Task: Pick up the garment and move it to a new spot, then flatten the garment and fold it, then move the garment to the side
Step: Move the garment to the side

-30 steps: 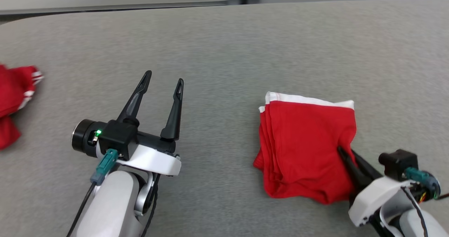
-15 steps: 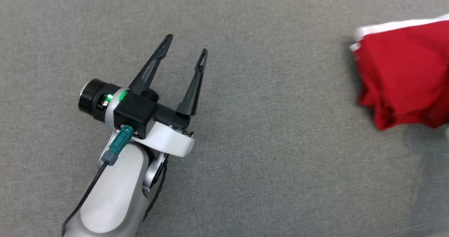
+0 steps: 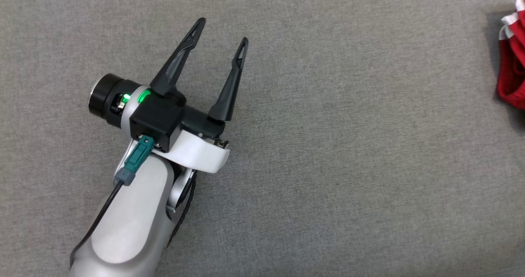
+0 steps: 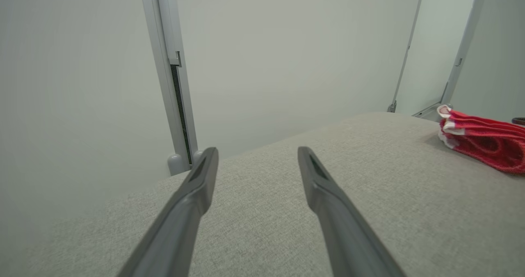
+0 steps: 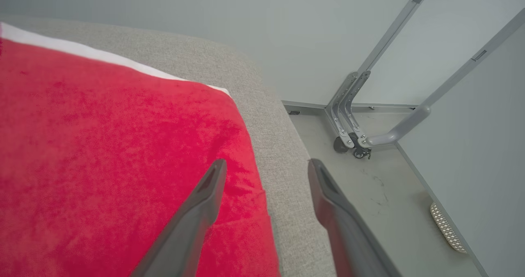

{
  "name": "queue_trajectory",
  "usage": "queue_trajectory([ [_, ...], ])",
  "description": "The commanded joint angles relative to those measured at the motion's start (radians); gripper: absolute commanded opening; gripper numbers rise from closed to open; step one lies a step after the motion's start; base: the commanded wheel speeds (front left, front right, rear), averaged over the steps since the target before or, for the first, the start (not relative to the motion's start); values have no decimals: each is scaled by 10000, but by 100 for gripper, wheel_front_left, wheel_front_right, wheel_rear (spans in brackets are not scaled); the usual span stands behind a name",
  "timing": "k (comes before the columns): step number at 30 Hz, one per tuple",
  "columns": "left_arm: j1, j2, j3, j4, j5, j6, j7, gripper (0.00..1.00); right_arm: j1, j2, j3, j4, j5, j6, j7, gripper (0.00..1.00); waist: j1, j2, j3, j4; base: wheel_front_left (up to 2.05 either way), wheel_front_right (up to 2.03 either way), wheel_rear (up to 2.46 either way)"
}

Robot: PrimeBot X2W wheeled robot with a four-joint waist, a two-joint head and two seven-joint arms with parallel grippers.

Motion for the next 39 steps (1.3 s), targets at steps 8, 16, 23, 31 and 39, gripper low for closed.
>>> queue_trajectory([
  [8, 983, 158, 521, 225, -495, 369, -192, 100, 1924, 1276, -1956, -1399, -389, -21, -339, 100, 0, 0, -1144, -105, 0, 0, 0],
  [16, 2219, 259, 1083, 355, -1048, 619, -294, 100, 4964, 3759, -3185, -5175, -1624, -21, -338, 100, 0, 0, -2456, 148, 0, 0, 0],
  [23, 3157, 281, 1617, 569, -1388, 922, -326, 100, 6394, 5138, -2856, -7753, -2420, -21, 195, 100, 0, 0, -3354, 931, 0, 0, 0],
  [31, 4054, 491, 2080, 927, -1583, 1102, -329, 100, 7419, 5627, -2268, -9475, -2754, -21, 1379, 100, 0, 0, -4337, 1910, 0, 0, 0],
  [39, 4530, 705, 1964, 1370, -1682, 686, -330, 100, 8419, 5846, -2355, -10143, -2839, -21, 2031, 100, 0, 0, -5261, 2196, 0, 0, 0],
])
